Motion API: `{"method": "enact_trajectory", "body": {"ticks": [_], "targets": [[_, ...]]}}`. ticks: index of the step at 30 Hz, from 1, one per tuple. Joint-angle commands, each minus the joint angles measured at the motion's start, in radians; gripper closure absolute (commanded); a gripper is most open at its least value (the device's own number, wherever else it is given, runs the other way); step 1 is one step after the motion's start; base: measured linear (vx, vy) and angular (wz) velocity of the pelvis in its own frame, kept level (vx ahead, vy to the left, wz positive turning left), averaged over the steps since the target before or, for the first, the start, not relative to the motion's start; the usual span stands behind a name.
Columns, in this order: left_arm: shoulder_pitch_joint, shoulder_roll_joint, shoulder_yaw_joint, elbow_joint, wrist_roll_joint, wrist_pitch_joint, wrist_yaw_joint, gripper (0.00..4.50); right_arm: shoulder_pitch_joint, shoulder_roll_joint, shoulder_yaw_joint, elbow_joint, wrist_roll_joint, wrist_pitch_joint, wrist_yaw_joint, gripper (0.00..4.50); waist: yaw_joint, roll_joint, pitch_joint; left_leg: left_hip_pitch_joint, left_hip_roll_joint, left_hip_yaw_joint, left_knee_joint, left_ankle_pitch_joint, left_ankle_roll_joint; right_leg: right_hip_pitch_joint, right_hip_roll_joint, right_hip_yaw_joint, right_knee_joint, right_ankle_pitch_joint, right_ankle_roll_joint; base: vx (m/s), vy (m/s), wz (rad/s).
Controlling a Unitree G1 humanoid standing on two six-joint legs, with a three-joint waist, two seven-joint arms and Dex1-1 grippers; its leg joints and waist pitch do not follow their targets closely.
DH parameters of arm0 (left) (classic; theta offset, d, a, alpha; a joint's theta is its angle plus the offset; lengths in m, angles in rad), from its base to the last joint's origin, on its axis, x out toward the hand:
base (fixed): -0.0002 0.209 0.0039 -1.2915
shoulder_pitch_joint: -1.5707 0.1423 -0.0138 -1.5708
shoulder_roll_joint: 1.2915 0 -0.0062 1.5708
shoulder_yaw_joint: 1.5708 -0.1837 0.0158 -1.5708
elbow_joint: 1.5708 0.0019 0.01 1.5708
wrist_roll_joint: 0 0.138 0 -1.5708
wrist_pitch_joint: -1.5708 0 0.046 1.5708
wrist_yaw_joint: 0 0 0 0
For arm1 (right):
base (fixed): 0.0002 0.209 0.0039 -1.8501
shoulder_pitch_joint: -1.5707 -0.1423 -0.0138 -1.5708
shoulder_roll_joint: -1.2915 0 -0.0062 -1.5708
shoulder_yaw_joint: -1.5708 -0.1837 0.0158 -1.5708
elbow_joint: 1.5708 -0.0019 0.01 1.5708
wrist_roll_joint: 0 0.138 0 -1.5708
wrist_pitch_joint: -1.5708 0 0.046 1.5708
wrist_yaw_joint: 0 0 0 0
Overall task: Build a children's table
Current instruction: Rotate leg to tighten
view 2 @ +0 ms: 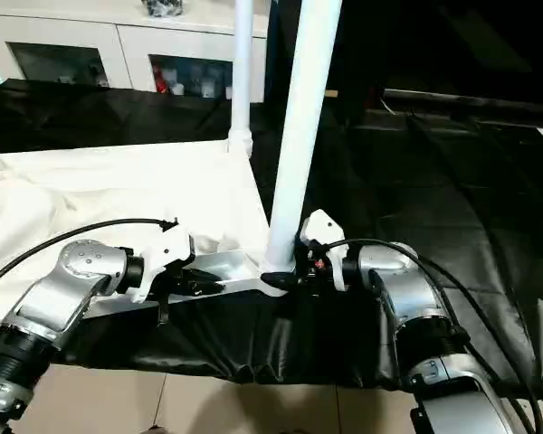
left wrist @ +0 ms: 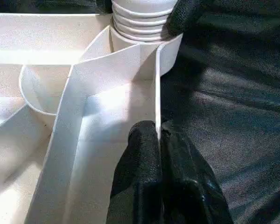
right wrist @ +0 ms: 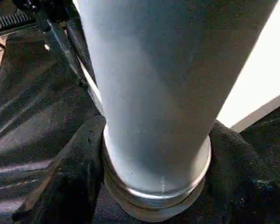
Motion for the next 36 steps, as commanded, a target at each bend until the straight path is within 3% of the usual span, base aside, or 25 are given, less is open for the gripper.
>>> {"method": "enact_trajectory", "body": {"ticks": [1,3,4,5,6,9,15,18,21,22,24,25,27,28,30,36], "targets": [[-0.034,-0.066,0.013,-0.014,-0.004,-0.009,0.100,4.50,0.007,0.060,0.001,0.003,0.008,0.001,-0.091,1.79,-0.004,-0.008,-0.072,0.009,0.022,0.002,-0.067,-0.190,0.049,0.056,-0.068,0.045,-0.075,-0.299,-0.188,0.000,0.000,0.00],[-0.049,-0.101,0.021,0.011,0.013,-0.002,0.169,4.50,-0.005,0.110,-0.031,0.050,-0.005,-0.019,-0.221,1.80,-0.009,-0.017,-0.072,0.008,0.019,0.002,-0.067,-0.192,0.034,0.056,-0.069,0.044,-0.079,-0.340,-0.172,0.000,0.000,0.00],[-0.053,-0.111,0.022,0.016,0.018,0.005,0.186,4.50,-0.009,0.124,-0.041,0.061,-0.002,-0.019,-0.250,1.80,-0.010,-0.012,-0.071,0.011,0.019,0.000,-0.067,-0.206,0.027,0.054,-0.072,0.043,-0.082,-0.373,-0.163,0.000,0.000,0.00],[-0.068,-0.146,0.022,0.034,0.034,0.025,0.244,4.50,-0.021,0.170,-0.070,0.096,0.006,-0.018,-0.344,1.80,-0.015,-0.018,-0.071,0.008,0.018,0.001,-0.068,-0.205,0.023,0.054,-0.070,0.044,-0.083,-0.380,-0.156,0.000,0.000,0.00],[-0.068,-0.146,0.022,0.034,0.034,0.025,0.244,4.50,-0.021,0.170,-0.070,0.096,0.006,-0.018,-0.344,1.80,-0.014,-0.016,-0.071,0.011,0.017,0.000,-0.068,-0.211,0.021,0.052,-0.070,0.044,-0.085,-0.390,-0.153,0.000,0.000,0.00],[-0.108,-0.247,0.031,0.083,0.060,0.073,0.396,4.50,-0.068,0.277,-0.114,0.196,-0.001,-0.032,-0.584,1.80,-0.021,-0.009,-0.071,0.013,0.017,-0.001,-0.068,-0.222,0.009,0.049,-0.071,0.043,-0.086,-0.392,-0.155,0.000,0.000,0.00],[-0.141,-0.325,0.033,0.128,0.088,0.079,0.502,4.50,-0.139,0.361,-0.121,0.284,-0.050,-0.087,-0.739,1.80,-0.018,-0.012,-0.080,0.006,0.013,0.003,-0.064,-0.161,0.038,0.058,-0.070,0.045,-0.074,-0.261,-0.177,0.000,0.000,0.00],[-0.124,-0.319,0.023,0.099,0.084,0.073,0.467,4.50,-0.144,0.354,-0.124,0.284,-0.040,-0.096,-0.682,1.10,-0.014,-0.014,-0.081,0.003,0.015,0.004,-0.064,-0.142,0.055,0.061,-0.069,0.045,-0.069,-0.219,-0.186,0.000,0.000,0.00],[-0.091,-0.290,0.018,0.055,0.069,0.062,0.411,4.50,-0.143,0.318,-0.122,0.279,-0.029,-0.102,-0.615,0.81,-0.015,-0.016,-0.079,0.001,0.018,0.004,-0.064,-0.153,0.067,0.063,-0.072,0.044,-0.069,-0.230,-0.191,0.000,0.000,0.00],[-0.084,-0.282,0.016,0.048,0.065,0.057,0.403,4.50,-0.141,0.309,-0.121,0.277,-0.027,-0.105,-0.603,0.81,-0.018,-0.025,-0.079,0.001,0.017,0.005,-0.063,-0.152,0.069,0.063,-0.071,0.044,-0.070,-0.237,-0.189,0.000,0.000,0.00],[-0.064,-0.254,0.014,0.025,0.050,0.047,0.362,4.50,-0.135,0.276,-0.124,0.262,-0.014,-0.099,-0.552,0.61,-0.020,-0.021,-0.077,0.001,0.016,0.005,-0.063,-0.158,0.071,0.063,-0.072,0.044,-0.072,-0.261,-0.185,0.000,0.000,0.00],[-0.062,-0.252,0.013,0.023,0.049,0.046,0.359,4.50,-0.135,0.274,-0.124,0.261,-0.014,-0.098,-0.548,0.52,-0.021,-0.027,-0.076,0.000,0.017,0.004,-0.062,-0.160,0.073,0.063,-0.073,0.043,-0.072,-0.279,-0.182,0.000,0.000,0.00],[-0.034,-0.202,0.016,-0.014,0.026,0.029,0.282,4.50,-0.128,0.207,-0.108,0.250,-0.027,-0.116,-0.467,0.35,-0.021,-0.023,-0.076,0.001,0.018,0.003,-0.062,-0.163,0.073,0.061,-0.075,0.043,-0.073,-0.294,-0.181,0.000,0.000,0.00],[-0.034,-0.202,0.016,-0.014,0.026,0.029,0.282,4.50,-0.128,0.207,-0.108,0.250,-0.027,-0.116,-0.467,0.23,-0.021,-0.026,-0.074,0.002,0.019,0.005,-0.062,-0.166,0.076,0.058,-0.074,0.043,-0.074,-0.299,-0.182,0.000,0.000,0.00],[-0.015,-0.153,0.018,-0.043,0.005,0.015,0.204,4.50,-0.113,0.144,-0.080,0.226,-0.039,-0.119,-0.342,0.23,-0.018,-0.021,-0.074,0.005,0.021,0.004,-0.062,-0.175,0.075,0.056,-0.074,0.043,-0.075,-0.305,-0.185,0.000,0.000,0.00],[-0.009,-0.086,0.019,-0.057,-0.009,0.003,0.108,4.50,-0.071,0.058,-0.032,0.130,-0.004,-0.086,-0.078,0.23,-0.011,-0.020,-0.073,0.007,0.024,0.003,-0.064,-0.185,0.075,0.057,-0.071,0.045,-0.074,-0.287,-0.187,0.000,0.000,0.00]]}}
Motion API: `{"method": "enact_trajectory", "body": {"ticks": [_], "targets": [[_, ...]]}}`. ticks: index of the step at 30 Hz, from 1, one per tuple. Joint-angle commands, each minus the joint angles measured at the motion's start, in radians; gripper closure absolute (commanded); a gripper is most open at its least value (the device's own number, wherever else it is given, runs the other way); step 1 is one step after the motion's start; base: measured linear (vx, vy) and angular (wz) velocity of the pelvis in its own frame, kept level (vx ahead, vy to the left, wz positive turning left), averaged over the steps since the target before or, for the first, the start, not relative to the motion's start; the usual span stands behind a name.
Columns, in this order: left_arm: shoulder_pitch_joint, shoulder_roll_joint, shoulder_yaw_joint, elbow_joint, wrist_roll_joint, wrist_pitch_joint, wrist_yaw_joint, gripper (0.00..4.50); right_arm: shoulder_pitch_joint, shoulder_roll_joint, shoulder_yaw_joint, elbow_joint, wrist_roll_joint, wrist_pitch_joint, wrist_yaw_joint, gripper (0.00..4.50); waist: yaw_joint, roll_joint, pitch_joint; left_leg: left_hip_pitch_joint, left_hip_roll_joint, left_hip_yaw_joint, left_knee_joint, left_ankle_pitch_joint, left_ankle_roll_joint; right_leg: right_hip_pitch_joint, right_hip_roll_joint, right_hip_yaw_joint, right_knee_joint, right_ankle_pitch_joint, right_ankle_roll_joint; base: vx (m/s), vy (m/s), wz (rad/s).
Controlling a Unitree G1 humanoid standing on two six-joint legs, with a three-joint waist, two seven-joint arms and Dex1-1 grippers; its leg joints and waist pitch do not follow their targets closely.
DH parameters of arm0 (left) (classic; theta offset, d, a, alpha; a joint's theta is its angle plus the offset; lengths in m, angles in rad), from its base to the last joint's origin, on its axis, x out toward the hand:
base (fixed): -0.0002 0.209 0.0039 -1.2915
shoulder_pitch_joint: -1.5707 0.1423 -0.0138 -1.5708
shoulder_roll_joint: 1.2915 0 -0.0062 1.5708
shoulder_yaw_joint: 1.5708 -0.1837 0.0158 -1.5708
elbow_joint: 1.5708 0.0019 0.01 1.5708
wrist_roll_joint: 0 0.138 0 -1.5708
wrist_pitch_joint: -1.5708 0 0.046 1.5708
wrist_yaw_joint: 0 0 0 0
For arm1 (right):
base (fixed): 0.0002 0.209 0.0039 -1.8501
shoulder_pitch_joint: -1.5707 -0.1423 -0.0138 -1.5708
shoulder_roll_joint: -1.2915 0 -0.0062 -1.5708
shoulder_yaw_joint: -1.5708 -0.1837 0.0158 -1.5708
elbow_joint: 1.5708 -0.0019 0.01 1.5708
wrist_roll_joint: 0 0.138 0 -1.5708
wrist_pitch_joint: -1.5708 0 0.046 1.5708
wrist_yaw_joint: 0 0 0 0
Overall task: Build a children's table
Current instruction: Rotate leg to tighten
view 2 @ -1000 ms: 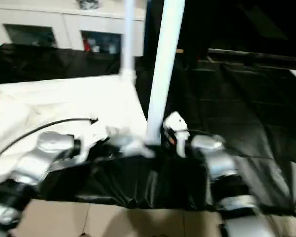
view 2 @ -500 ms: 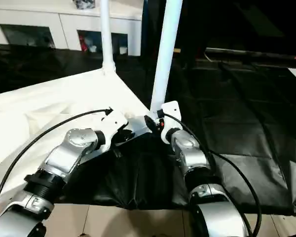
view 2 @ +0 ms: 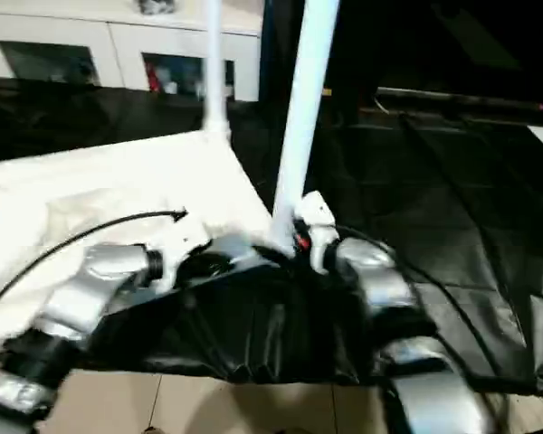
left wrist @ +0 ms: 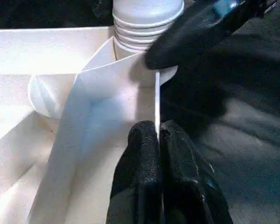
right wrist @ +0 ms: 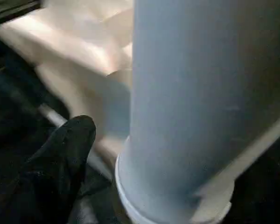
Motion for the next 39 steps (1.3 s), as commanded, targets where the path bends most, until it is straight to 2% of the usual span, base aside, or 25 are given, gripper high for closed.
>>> {"method": "enact_trajectory", "body": {"ticks": [1,3,6,10,14,19,22,23,24,25,26,29,31,32,33,36,37,38,39], "targets": [[-0.011,0.000,-0.011,-0.047,-0.039,-0.042,-0.045,4.50,0.009,-0.020,0.035,-0.053,0.018,0.021,0.105,0.23,0.000,-0.005,-0.074,0.009,0.024,0.003,-0.065,-0.185,0.075,0.057,-0.069,0.045,-0.072,-0.278,-0.193,0.000,0.000,0.00],[-0.011,0.013,-0.014,-0.049,-0.044,-0.044,-0.058,4.50,0.016,-0.037,0.052,-0.067,0.020,0.021,0.148,0.23,0.003,-0.008,-0.074,0.008,0.023,0.003,-0.065,-0.185,0.074,0.058,-0.070,0.045,-0.072,-0.279,-0.195,0.000,0.000,0.00],[-0.009,0.035,-0.015,-0.049,-0.058,-0.055,-0.094,4.50,0.027,-0.056,0.071,-0.090,0.024,0.023,0.194,0.56,0.006,-0.007,-0.075,0.009,0.023,0.003,-0.064,-0.180,0.068,0.058,-0.070,0.046,-0.072,-0.281,-0.196,0.000,0.000,0.00],[-0.009,0.049,-0.015,-0.040,-0.064,-0.059,-0.126,4.50,0.046,-0.063,0.080,-0.130,0.026,0.044,0.229,0.91,0.005,-0.014,-0.075,0.009,0.024,0.003,-0.065,-0.174,0.067,0.058,-0.069,0.045,-0.071,-0.278,-0.194,0.000,0.000,0.00],[-0.018,0.051,-0.015,-0.021,-0.068,-0.061,-0.136,4.50,0.053,-0.065,0.093,-0.147,0.026,0.048,0.253,1.23,0.007,-0.009,-0.074,0.012,0.024,0.001,-0.067,-0.193,0.054,0.056,-0.070,0.045,-0.073,-0.301,-0.188,0.000,0.000,0.00],[-0.016,0.052,-0.019,-0.020,-0.074,-0.058,-0.137,4.50,0.062,-0.057,0.098,-0.157,0.025,0.061,0.251,1.52,0.009,-0.012,-0.076,0.011,0.024,0.001,-0.066,-0.188,0.051,0.058,-0.070,0.046,-0.071,-0.287,-0.191,0.000,0.000,0.00],[-0.018,0.032,-0.005,-0.011,-0.054,-0.041,-0.072,4.50,0.068,-0.013,0.076,-0.141,0.020,0.065,0.148,1.69,0.008,-0.012,-0.076,0.009,0.023,0.001,-0.067,-0.174,0.049,0.058,-0.069,0.046,-0.069,-0.265,-0.194,0.000,0.000,0.00],[-0.021,0.025,-0.001,-0.005,-0.047,-0.037,-0.051,4.50,0.067,0.001,0.068,-0.132,0.017,0.064,0.111,1.72,0.006,-0.012,-0.074,0.010,0.023,0.001,-0.068,-0.186,0.042,0.057,-0.069,0.045,-0.071,-0.284,-0.189,0.000,0.000,0.00],[-0.031,0.009,0.006,0.010,-0.032,-0.031,-0.008,4.50,0.058,0.029,0.052,-0.103,0.002,0.058,0.020,1.74,0.004,-0.016,-0.075,0.010,0.022,0.001,-0.067,-0.190,0.038,0.058,-0.069,0.044,-0.072,-0.296,-0.185,0.000,0.000,0.00],[-0.038,-0.001,0.011,0.019,-0.023,-0.028,0.018,4.50,0.051,0.047,0.042,-0.083,-0.008,0.054,-0.038,1.74,0.002,-0.014,-0.073,0.012,0.022,0.001,-0.068,-0.197,0.033,0.055,-0.069,0.045,-0.074,-0.312,-0.182,0.000,0.000,0.00],[-0.050,-0.019,0.016,0.032,-0.010,-0.017,0.059,4.50,0.040,0.075,0.028,-0.054,-0.019,0.049,-0.124,1.75,-0.003,-0.019,-0.073,0.014,0.022,-0.001,-0.069,-0.217,0.015,0.054,-0.071,0.044,-0.079,-0.365,-0.166,0.000,0.000,0.00],[-0.085,-0.084,0.019,0.053,0.030,0.039,0.192,4.50,-0.001,0.176,-0.028,0.027,-0.010,0.070,-0.346,1.76,-0.011,-0.024,-0.072,0.016,0.021,-0.003,-0.070,-0.240,-0.002,0.049,-0.073,0.044,-0.083,-0.417,-0.147,0.000,0.000,0.00],[-0.099,-0.114,0.029,0.063,0.036,0.061,0.248,4.50,-0.017,0.206,-0.047,0.055,-0.007,0.076,-0.419,1.77,-0.015,-0.020,-0.071,0.018,0.022,-0.004,-0.071,-0.249,-0.008,0.046,-0.074,0.044,-0.086,-0.425,-0.146,0.000,0.000,0.00],[-0.112,-0.138,0.037,0.075,0.041,0.075,0.296,4.50,-0.032,0.231,-0.061,0.080,-0.006,0.076,-0.478,1.77,-0.016,-0.027,-0.074,0.012,0.021,-0.005,-0.071,-0.233,-0.005,0.052,-0.072,0.042,-0.082,-0.394,-0.142,0.000,0.000,0.00],[-0.124,-0.160,0.045,0.089,0.043,0.085,0.337,4.50,-0.047,0.250,-0.072,0.102,-0.005,0.072,-0.524,1.78,-0.016,-0.026,-0.074,0.014,0.021,-0.003,-0.070,-0.230,-0.003,0.049,-0.072,0.044,-0.081,-0.379,-0.145,0.000,0.000,0.00],[-0.143,-0.199,0.049,0.112,0.048,0.093,0.388,4.50,-0.079,0.282,-0.089,0.147,-0.010,0.058,-0.619,1.78,-0.013,-0.025,-0.080,0.012,0.020,0.000,-0.067,-0.183,0.010,0.053,-0.070,0.046,-0.069,-0.269,-0.170,0.000,0.000,0.00],[-0.149,-0.218,0.050,0.122,0.052,0.093,0.407,4.50,-0.097,0.296,-0.097,0.172,-0.014,0.045,-0.656,1.78,-0.009,-0.020,-0.081,0.013,0.019,0.001,-0.066,-0.171,0.016,0.052,-0.070,0.046,-0.066,-0.238,-0.178,0.000,0.000,0.00],[-0.150,-0.232,0.046,0.126,0.052,0.086,0.407,4.50,-0.110,0.303,-0.097,0.185,-0.018,0.028,-0.656,1.78,-0.010,-0.021,-0.083,0.010,0.017,0.003,-0.064,-0.157,0.023,0.055,-0.069,0.047,-0.065,-0.207,-0.184,0.000,0.000,0.00],[-0.148,-0.240,0.040,0.124,0.055,0.081,0.405,4.50,-0.117,0.306,-0.097,0.194,-0.023,0.011,-0.652,1.78,-0.007,-0.018,-0.085,0.011,0.017,0.003,-0.064,-0.147,0.024,0.057,-0.069,0.047,-0.061,-0.187,-0.188,0.000,0.000,0.00]]}}
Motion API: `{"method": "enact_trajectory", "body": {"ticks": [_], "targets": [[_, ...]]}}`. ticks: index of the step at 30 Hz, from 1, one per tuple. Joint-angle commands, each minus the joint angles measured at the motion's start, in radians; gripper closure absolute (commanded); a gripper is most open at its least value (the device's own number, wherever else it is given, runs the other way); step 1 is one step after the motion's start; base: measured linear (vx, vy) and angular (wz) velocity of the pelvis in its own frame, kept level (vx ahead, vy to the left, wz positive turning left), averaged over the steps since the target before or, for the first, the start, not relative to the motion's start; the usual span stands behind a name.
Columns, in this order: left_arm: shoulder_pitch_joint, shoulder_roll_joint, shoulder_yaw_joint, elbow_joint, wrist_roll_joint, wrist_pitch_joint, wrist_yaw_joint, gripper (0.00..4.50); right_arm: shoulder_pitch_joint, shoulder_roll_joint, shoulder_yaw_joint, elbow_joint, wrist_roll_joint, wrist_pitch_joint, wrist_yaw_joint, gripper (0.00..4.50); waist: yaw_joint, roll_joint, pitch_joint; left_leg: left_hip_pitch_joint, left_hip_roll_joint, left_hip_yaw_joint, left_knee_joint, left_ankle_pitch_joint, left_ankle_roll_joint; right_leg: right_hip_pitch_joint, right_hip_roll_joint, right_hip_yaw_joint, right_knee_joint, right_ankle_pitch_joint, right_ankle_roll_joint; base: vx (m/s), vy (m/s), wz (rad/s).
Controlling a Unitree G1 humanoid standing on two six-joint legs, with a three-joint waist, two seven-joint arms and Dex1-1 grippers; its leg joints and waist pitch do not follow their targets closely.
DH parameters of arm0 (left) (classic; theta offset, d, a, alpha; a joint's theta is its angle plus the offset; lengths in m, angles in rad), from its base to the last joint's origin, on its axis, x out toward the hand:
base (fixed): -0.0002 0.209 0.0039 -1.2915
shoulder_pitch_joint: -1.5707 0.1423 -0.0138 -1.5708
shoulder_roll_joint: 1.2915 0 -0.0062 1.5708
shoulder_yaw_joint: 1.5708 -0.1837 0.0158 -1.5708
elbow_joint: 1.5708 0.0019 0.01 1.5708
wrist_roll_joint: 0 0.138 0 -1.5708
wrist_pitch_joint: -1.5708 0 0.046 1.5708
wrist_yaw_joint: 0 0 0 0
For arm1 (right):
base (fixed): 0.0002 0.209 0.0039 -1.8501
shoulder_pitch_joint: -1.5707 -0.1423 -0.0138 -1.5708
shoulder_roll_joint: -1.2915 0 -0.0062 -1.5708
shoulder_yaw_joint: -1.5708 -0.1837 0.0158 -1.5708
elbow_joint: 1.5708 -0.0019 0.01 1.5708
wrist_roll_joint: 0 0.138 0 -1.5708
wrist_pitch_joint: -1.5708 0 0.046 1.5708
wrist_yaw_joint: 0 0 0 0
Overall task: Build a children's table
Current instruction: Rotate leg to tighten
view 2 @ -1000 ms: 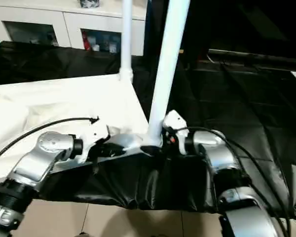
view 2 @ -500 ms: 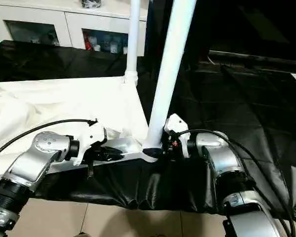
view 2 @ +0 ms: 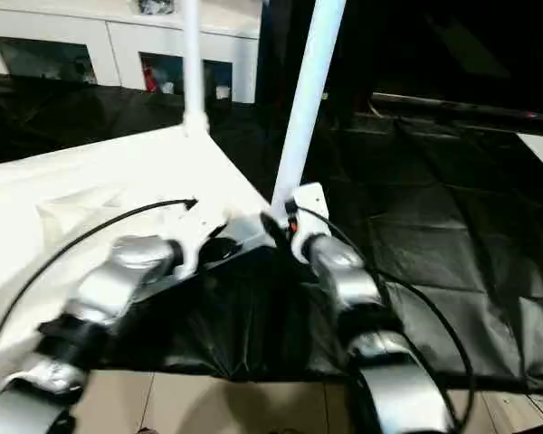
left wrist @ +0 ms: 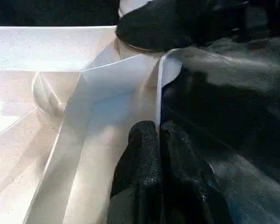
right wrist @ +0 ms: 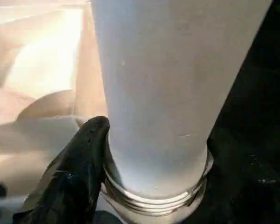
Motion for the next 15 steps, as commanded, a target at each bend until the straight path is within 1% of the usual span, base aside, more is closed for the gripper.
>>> {"method": "enact_trajectory", "body": {"ticks": [1,2,3,4,5,6,7,8,9,10,11,12,13,14,15], "targets": [[-0.033,-0.062,0.012,-0.014,-0.022,-0.030,0.067,4.50,-0.010,0.071,0.047,0.024,-0.016,-0.028,0.049,1.78,0.002,0.003,-0.082,0.007,0.018,0.005,-0.062,-0.133,0.036,0.060,-0.068,0.046,-0.059,-0.155,-0.196,0.000,0.000,0.00],[-0.033,-0.062,0.012,-0.014,-0.022,-0.030,0.067,4.50,-0.010,0.071,0.047,0.024,-0.016,-0.028,0.049,1.43,0.004,0.002,-0.083,0.005,0.018,0.005,-0.061,-0.119,0.046,0.063,-0.069,0.046,-0.056,-0.132,-0.202,0.000,0.000,0.00],[-0.027,-0.060,0.003,-0.022,-0.021,-0.036,0.057,4.50,-0.011,0.070,0.040,0.021,-0.005,-0.028,0.066,1.43,0.006,0.004,-0.082,0.005,0.018,0.005,-0.062,-0.116,0.050,0.063,-0.069,0.046,-0.055,-0.126,-0.204,0.000,0.000,0.00],[-0.011,-0.045,-0.009,-0.043,-0.029,-0.043,0.026,4.50,-0.008,0.056,0.040,0.009,0.003,-0.035,0.115,1.43,0.007,0.009,-0.081,0.007,0.019,0.005,-0.062,-0.119,0.053,0.063,-0.069,0.045,-0.056,-0.125,-0.208,0.000,0.000,0.00],[-0.003,-0.035,-0.014,-0.051,-0.033,-0.051,0.008,4.50,-0.004,0.047,0.043,-0.001,0.004,-0.038,0.139,1.19,0.006,0.010,-0.081,0.007,0.019,0.005,-0.062,-0.128,0.054,0.063,-0.069,0.046,-0.057,-0.132,-0.210,0.000,0.000,0.00],[0.002,-0.027,-0.017,-0.055,-0.035,-0.055,-0.005,4.50,0.000,0.038,0.048,-0.009,0.002,-0.041,0.157,1.19,0.006,0.009,-0.080,0.007,0.020,0.004,-0.063,-0.134,0.054,0.064,-0.069,0.045,-0.058,-0.138,-0.211,0.000,0.000,0.00],[0.007,-0.014,-0.021,-0.057,-0.037,-0.068,-0.020,4.50,0.006,0.020,0.062,-0.019,-0.008,-0.052,0.172,1.02,0.006,0.010,-0.079,0.006,0.020,0.004,-0.064,-0.147,0.052,0.065,-0.069,0.044,-0.061,-0.154,-0.210,0.000,0.000,0.00],[0.014,0.000,-0.023,-0.060,-0.039,-0.082,-0.040,4.50,0.014,0.000,0.073,-0.030,-0.015,-0.063,0.193,0.97,0.006,0.009,-0.078,0.007,0.021,0.003,-0.064,-0.156,0.050,0.064,-0.070,0.044,-0.062,-0.168,-0.209,0.000,0.000,0.00],[0.018,0.007,-0.024,-0.062,-0.040,-0.088,-0.054,4.50,0.018,-0.010,0.076,-0.036,-0.014,-0.067,0.211,0.97,0.004,0.011,-0.077,0.006,0.021,0.003,-0.064,-0.161,0.049,0.064,-0.070,0.044,-0.064,-0.177,-0.208,0.000,0.000,0.00],[0.028,0.029,-0.027,-0.069,-0.044,-0.106,-0.091,4.50,0.028,-0.036,0.081,-0.054,-0.011,-0.073,0.255,0.97,0.004,0.016,-0.076,0.008,0.021,0.002,-0.065,-0.175,0.045,0.064,-0.070,0.044,-0.067,-0.199,-0.204,0.000,0.000,0.00],[0.038,0.051,-0.032,-0.076,-0.049,-0.133,-0.129,4.50,0.037,-0.062,0.087,-0.068,-0.012,-0.080,0.295,0.97,0.002,0.014,-0.076,0.007,0.021,0.002,-0.065,-0.193,0.042,0.064,-0.069,0.044,-0.070,-0.220,-0.201,0.000,0.000,0.00],[0.039,0.054,-0.032,-0.077,-0.049,-0.137,-0.134,4.50,0.038,-0.065,0.088,-0.070,-0.013,-0.081,0.300,0.97,0.002,0.014,-0.076,0.007,0.021,0.002,-0.065,-0.193,0.042,0.064,-0.069,0.044,-0.070,-0.220,-0.201,0.000,0.000,0.00],[0.049,0.077,-0.033,-0.087,-0.061,-0.135,-0.175,4.50,0.054,-0.097,0.101,-0.096,-0.010,-0.083,0.374,0.97,0.001,0.018,-0.074,0.009,0.021,0.001,-0.065,-0.208,0.038,0.062,-0.069,0.045,-0.072,-0.248,-0.197,0.000,0.000,0.00],[0.053,0.087,-0.035,-0.090,-0.064,-0.141,-0.189,4.50,0.060,-0.109,0.108,-0.105,-0.011,-0.085,0.401,0.97,0.003,0.018,-0.074,0.010,0.022,0.001,-0.066,-0.211,0.037,0.062,-0.070,0.045,-0.073,-0.252,-0.196,0.000,0.000,0.00],[0.058,0.102,-0.037,-0.093,-0.071,-0.157,-0.218,4.50,0.071,-0.132,0.116,-0.120,-0.011,-0.088,0.447,0.97,-0.001,0.023,-0.074,0.009,0.021,0.002,-0.066,-0.217,0.037,0.061,-0.067,0.045,-0.073,-0.243,-0.200,0.000,0.000,0.00]]}}
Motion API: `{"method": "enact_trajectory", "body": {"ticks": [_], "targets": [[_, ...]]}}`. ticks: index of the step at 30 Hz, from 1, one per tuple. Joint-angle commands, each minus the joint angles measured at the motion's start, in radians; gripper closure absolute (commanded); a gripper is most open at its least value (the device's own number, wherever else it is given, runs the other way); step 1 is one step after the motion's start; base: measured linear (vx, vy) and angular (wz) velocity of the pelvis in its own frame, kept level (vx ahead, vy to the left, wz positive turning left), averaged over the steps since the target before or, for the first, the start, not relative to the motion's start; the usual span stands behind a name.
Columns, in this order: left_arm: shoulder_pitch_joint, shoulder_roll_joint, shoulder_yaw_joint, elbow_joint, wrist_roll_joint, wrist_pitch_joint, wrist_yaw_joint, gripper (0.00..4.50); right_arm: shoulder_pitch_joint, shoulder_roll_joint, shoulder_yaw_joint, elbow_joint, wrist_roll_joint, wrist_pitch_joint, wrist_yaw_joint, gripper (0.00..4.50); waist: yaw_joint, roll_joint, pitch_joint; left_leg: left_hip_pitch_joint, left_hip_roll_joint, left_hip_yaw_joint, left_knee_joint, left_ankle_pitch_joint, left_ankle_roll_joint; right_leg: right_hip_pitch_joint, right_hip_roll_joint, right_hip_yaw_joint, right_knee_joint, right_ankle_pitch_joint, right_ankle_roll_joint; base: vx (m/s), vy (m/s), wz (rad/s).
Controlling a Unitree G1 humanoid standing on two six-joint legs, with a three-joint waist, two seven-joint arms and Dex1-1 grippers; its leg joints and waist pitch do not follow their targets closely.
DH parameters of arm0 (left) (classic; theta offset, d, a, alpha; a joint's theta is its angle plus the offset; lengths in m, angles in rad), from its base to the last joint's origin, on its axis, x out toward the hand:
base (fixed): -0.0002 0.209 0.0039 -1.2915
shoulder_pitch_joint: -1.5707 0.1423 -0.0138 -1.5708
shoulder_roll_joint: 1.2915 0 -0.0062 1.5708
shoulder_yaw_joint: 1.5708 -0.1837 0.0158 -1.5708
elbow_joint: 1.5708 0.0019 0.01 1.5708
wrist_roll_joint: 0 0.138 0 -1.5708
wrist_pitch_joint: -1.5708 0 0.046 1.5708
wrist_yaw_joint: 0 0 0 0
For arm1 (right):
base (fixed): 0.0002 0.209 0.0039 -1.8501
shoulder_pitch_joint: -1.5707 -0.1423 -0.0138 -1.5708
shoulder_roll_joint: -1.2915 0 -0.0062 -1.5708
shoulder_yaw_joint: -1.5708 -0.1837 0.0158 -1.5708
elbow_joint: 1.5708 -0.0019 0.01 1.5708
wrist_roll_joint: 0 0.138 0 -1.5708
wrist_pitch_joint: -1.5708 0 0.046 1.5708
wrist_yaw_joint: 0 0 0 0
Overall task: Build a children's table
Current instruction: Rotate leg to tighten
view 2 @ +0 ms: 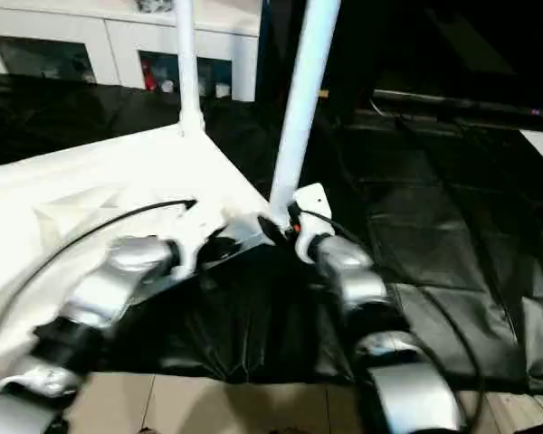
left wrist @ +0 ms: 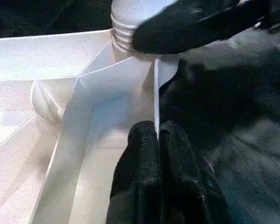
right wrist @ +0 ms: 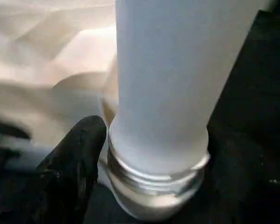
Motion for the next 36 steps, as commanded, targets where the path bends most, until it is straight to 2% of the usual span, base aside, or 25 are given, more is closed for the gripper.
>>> {"method": "enact_trajectory", "body": {"ticks": [1,5,9,11,12,13,14,15,17,19,20,25,30,32,34,35,36], "targets": [[0.003,0.000,-0.027,-0.045,-0.049,-0.059,-0.081,4.50,0.010,-0.024,0.040,-0.066,-0.002,-0.021,0.130,0.97,0.001,0.013,-0.077,0.006,0.021,0.000,-0.065,-0.213,0.037,0.064,-0.069,0.045,-0.072,-0.233,-0.205,0.000,0.000,0.00],[0.004,0.038,-0.024,-0.048,-0.064,-0.076,-0.143,4.50,0.048,-0.105,0.072,-0.126,0.018,-0.014,0.299,0.97,0.009,0.014,-0.078,0.008,0.022,0.002,-0.062,-0.206,0.054,0.064,-0.067,0.046,-0.069,-0.203,-0.216,0.000,0.000,0.00],[0.007,0.068,-0.026,-0.053,-0.078,-0.095,-0.199,4.50,0.059,-0.152,0.086,-0.153,0.035,-0.003,0.400,0.97,0.013,0.014,-0.077,0.010,0.023,0.001,-0.063,-0.213,0.049,0.062,-0.068,0.045,-0.070,-0.220,-0.224,0.000,0.000,0.00],[0.011,0.081,-0.029,-0.063,-0.090,-0.095,-0.231,4.50,0.057,-0.166,0.094,-0.167,0.040,0.006,0.445,1.13,0.013,0.009,-0.077,0.009,0.023,0.001,-0.064,-0.209,0.050,0.063,-0.068,0.045,-0.070,-0.218,-0.225,0.000,0.000,0.00],[0.011,0.081,-0.029,-0.063,-0.090,-0.095,-0.231,4.50,0.057,-0.166,0.094,-0.167,0.040,0.006,0.445,1.22,0.013,0.011,-0.077,0.008,0.023,0.000,-0.063,-0.203,0.050,0.064,-0.068,0.045,-0.068,-0.212,-0.226,0.000,0.000,0.00],[0.012,0.088,-0.031,-0.063,-0.087,-0.103,-0.235,4.50,0.057,-0.176,0.107,-0.177,0.036,0.014,0.473,1.22,0.013,0.007,-0.077,0.010,0.023,0.001,-0.063,-0.202,0.051,0.062,-0.068,0.045,-0.068,-0.217,-0.225,0.000,0.000,0.00],[0.012,0.089,-0.031,-0.063,-0.086,-0.104,-0.236,4.50,0.058,-0.179,0.110,-0.181,0.035,0.016,0.479,1.22,0.014,0.008,-0.077,0.010,0.023,0.001,-0.063,-0.199,0.052,0.063,-0.068,0.045,-0.068,-0.218,-0.225,0.000,0.000,0.00],[0.012,0.092,-0.030,-0.062,-0.085,-0.108,-0.238,4.50,0.060,-0.183,0.115,-0.187,0.034,0.016,0.488,1.22,0.014,0.004,-0.077,0.009,0.023,0.001,-0.062,-0.196,0.053,0.063,-0.069,0.045,-0.068,-0.224,-0.222,0.000,0.000,0.00],[0.012,0.095,-0.028,-0.061,-0.084,-0.110,-0.235,4.50,0.059,-0.183,0.122,-0.184,0.026,0.010,0.491,1.58,0.015,0.003,-0.076,0.010,0.024,0.002,-0.063,-0.196,0.053,0.061,-0.070,0.045,-0.070,-0.241,-0.217,0.000,0.000,0.00],[0.014,0.097,-0.024,-0.061,-0.086,-0.111,-0.235,4.50,0.056,-0.178,0.124,-0.177,0.021,0.006,0.493,1.62,0.015,0.003,-0.076,0.009,0.023,0.002,-0.062,-0.195,0.050,0.061,-0.070,0.045,-0.070,-0.251,-0.211,0.000,0.000,0.00],[0.017,0.097,-0.022,-0.062,-0.087,-0.110,-0.232,4.50,0.053,-0.172,0.125,-0.174,0.020,0.007,0.496,1.77,0.015,-0.002,-0.076,0.008,0.023,0.002,-0.062,-0.193,0.051,0.061,-0.070,0.045,-0.070,-0.252,-0.208,0.000,0.000,0.00],[0.023,0.092,-0.021,-0.065,-0.086,-0.109,-0.228,4.50,0.060,-0.164,0.129,-0.184,0.026,0.015,0.503,1.83,0.016,0.002,-0.077,0.008,0.023,0.001,-0.062,-0.189,0.051,0.061,-0.070,0.045,-0.070,-0.253,-0.204,0.000,0.000,0.00],[0.011,0.057,-0.022,-0.049,-0.065,-0.094,-0.156,4.50,0.085,-0.121,0.119,-0.188,0.041,0.037,0.442,1.84,0.015,0.002,-0.074,0.009,0.024,0.001,-0.064,-0.199,0.046,0.058,-0.070,0.045,-0.073,-0.275,-0.198,0.000,0.000,0.00],[-0.005,0.025,-0.013,-0.038,-0.062,-0.076,-0.108,4.50,0.082,-0.079,0.100,-0.163,0.027,0.029,0.331,1.84,0.012,-0.004,-0.073,0.008,0.022,0.001,-0.064,-0.211,0.034,0.058,-0.070,0.044,-0.076,-0.312,-0.185,0.000,0.000,0.00],[-0.033,-0.018,-0.008,-0.018,-0.047,-0.051,-0.040,4.50,0.067,-0.019,0.069,-0.120,0.017,0.034,0.183,1.85,0.009,0.000,-0.072,0.010,0.021,0.000,-0.066,-0.218,0.019,0.053,-0.070,0.043,-0.080,-0.344,-0.173,0.000,0.000,0.00],[-0.044,-0.039,-0.006,-0.008,-0.040,-0.037,-0.008,4.50,0.061,0.008,0.056,-0.105,0.020,0.042,0.132,1.85,0.006,-0.010,-0.073,0.008,0.020,0.000,-0.065,-0.217,0.016,0.056,-0.071,0.043,-0.080,-0.354,-0.165,0.000,0.000,0.00],[-0.056,-0.059,-0.003,0.001,-0.033,-0.023,0.025,4.50,0.054,0.035,0.044,-0.091,0.024,0.051,0.088,1.85,0.006,-0.005,-0.074,0.009,0.020,-0.002,-0.066,-0.211,0.011,0.056,-0.072,0.042,-0.079,-0.359,-0.162,0.000,0.000,0.00]]}}
